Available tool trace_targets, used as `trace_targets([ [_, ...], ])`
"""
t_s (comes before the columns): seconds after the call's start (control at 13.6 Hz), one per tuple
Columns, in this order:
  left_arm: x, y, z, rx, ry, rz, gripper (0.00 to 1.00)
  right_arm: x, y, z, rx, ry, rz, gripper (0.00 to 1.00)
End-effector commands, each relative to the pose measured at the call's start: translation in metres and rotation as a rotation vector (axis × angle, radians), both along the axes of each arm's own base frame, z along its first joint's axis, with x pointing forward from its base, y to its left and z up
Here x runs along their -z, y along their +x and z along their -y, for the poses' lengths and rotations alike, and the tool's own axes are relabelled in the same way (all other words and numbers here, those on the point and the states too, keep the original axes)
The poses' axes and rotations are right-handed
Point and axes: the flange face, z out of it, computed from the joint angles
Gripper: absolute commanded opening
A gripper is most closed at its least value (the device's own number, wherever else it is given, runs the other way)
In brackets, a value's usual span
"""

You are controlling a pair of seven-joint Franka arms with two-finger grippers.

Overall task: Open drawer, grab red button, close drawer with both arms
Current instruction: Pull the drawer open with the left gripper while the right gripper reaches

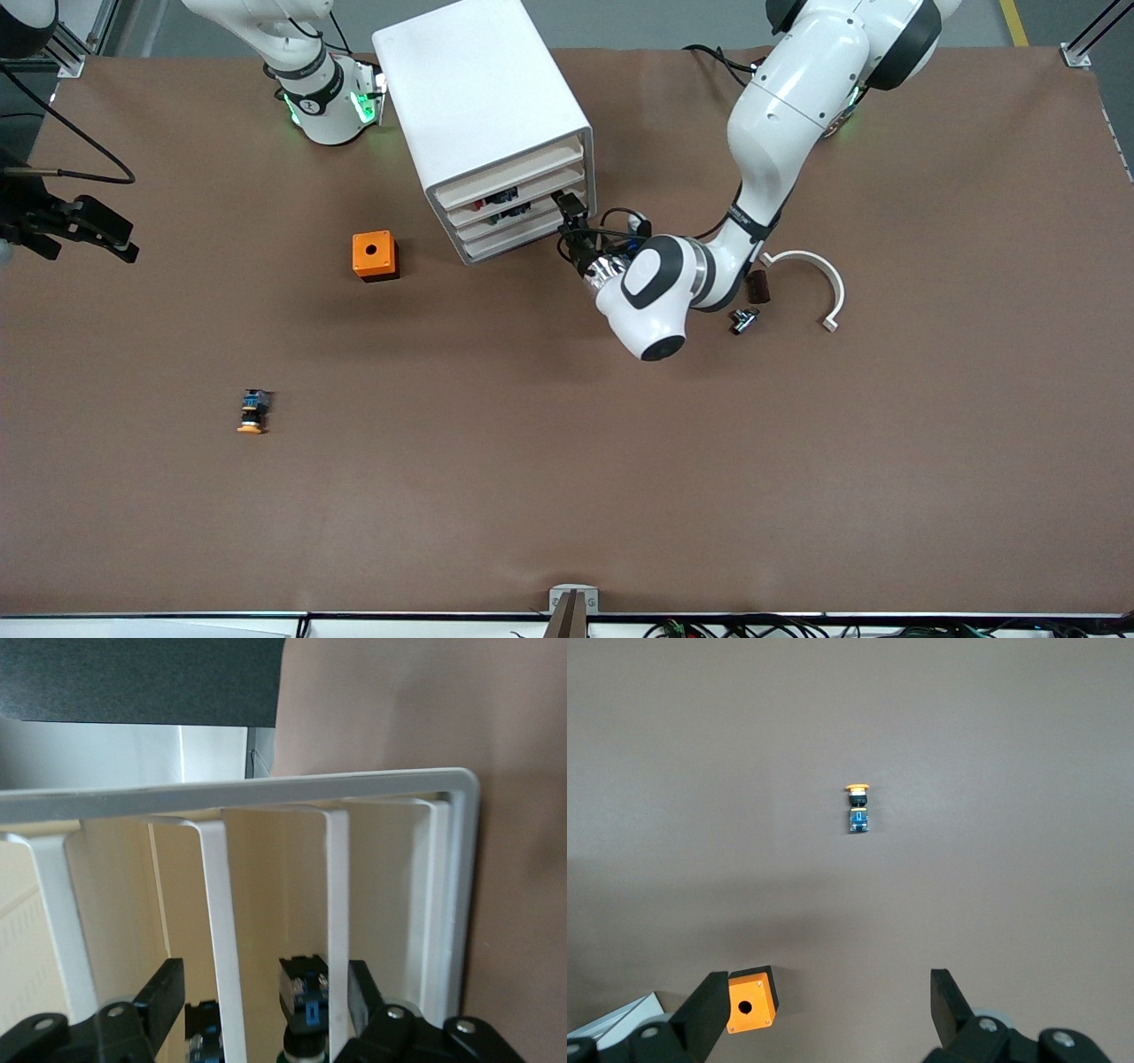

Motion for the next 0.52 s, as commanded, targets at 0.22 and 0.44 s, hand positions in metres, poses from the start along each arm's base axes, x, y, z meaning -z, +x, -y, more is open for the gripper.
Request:
trace_targets([
  [0.22, -0.006, -0.015, 0.025, -0.029, -0.001, -0.067, 0.42, 0.005, -0.001, 0.001, 0.000, -0.005, -0.010, 1.00],
  [0.44, -0.004, -0.018, 0.026, -0.028, 0.013, -0.074, 0.07, 0.012, 0.004, -0.001, -0.026, -0.005, -0.023, 1.00],
])
